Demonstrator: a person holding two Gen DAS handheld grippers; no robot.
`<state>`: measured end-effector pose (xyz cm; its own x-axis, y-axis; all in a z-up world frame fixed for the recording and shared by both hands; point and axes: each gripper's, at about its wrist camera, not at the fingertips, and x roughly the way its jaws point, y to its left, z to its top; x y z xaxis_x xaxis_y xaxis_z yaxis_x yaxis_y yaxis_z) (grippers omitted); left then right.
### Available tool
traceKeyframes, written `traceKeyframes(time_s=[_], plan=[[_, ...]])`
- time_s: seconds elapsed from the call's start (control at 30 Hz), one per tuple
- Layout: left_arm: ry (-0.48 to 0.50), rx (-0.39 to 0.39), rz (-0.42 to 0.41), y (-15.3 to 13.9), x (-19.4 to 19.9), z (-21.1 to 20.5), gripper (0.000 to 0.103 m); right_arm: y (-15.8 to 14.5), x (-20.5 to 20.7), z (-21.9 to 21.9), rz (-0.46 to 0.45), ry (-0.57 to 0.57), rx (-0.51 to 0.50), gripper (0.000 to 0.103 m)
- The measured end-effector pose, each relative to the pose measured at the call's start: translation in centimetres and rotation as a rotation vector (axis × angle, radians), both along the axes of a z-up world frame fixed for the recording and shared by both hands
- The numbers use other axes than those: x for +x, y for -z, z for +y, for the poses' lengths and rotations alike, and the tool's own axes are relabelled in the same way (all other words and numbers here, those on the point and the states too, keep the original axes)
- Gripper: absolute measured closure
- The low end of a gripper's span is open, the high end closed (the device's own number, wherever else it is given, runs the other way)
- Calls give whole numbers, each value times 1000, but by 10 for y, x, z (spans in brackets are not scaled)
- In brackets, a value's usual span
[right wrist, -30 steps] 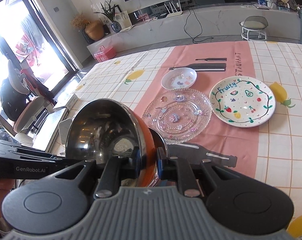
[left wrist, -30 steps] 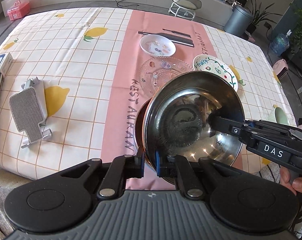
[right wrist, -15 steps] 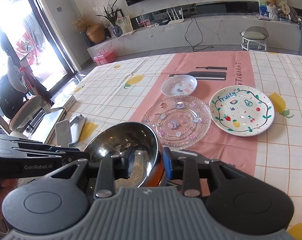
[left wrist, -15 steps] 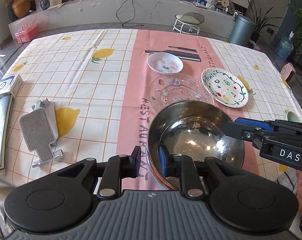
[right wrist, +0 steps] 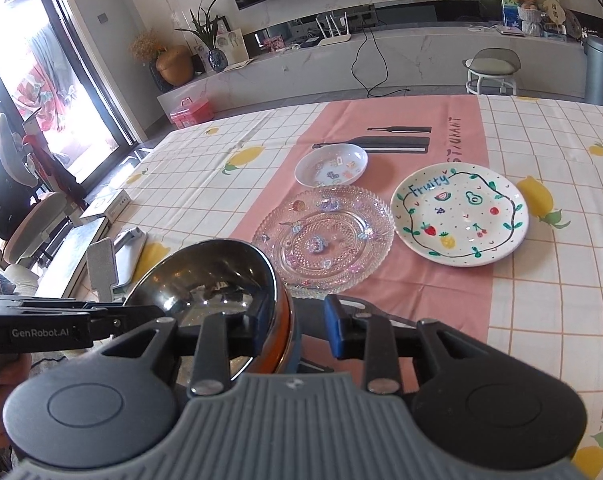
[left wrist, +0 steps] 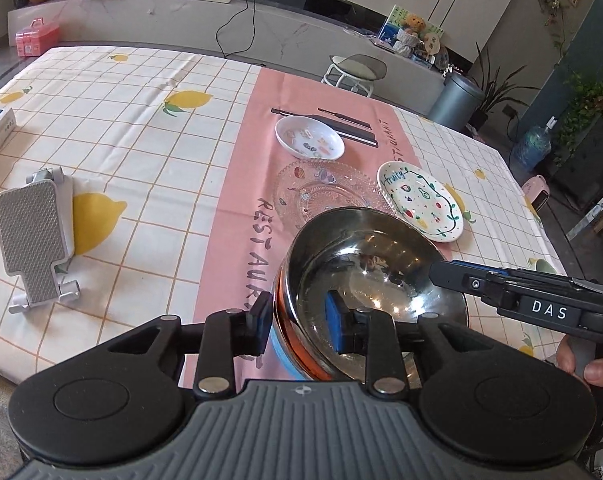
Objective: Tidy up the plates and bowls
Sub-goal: 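Carry the bowl stack beside the glass plate and open both grippers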
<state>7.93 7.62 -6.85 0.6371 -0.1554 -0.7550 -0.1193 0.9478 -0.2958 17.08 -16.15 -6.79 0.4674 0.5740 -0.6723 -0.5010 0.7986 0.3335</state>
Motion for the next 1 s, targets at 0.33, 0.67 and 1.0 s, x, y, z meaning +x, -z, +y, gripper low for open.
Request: traceKeyframes(time_s=[0.33, 0.67, 1.0], plan=[[-1, 41, -21, 4, -5, -5, 70, 8, 6, -4, 54, 4, 33, 72], [-11, 33, -27, 5, -8, -2, 61, 8, 6, -3, 54, 1, 23, 71], [-17, 41, -5, 8, -10, -3, 58, 7, 9, -12, 67, 11, 94, 66]])
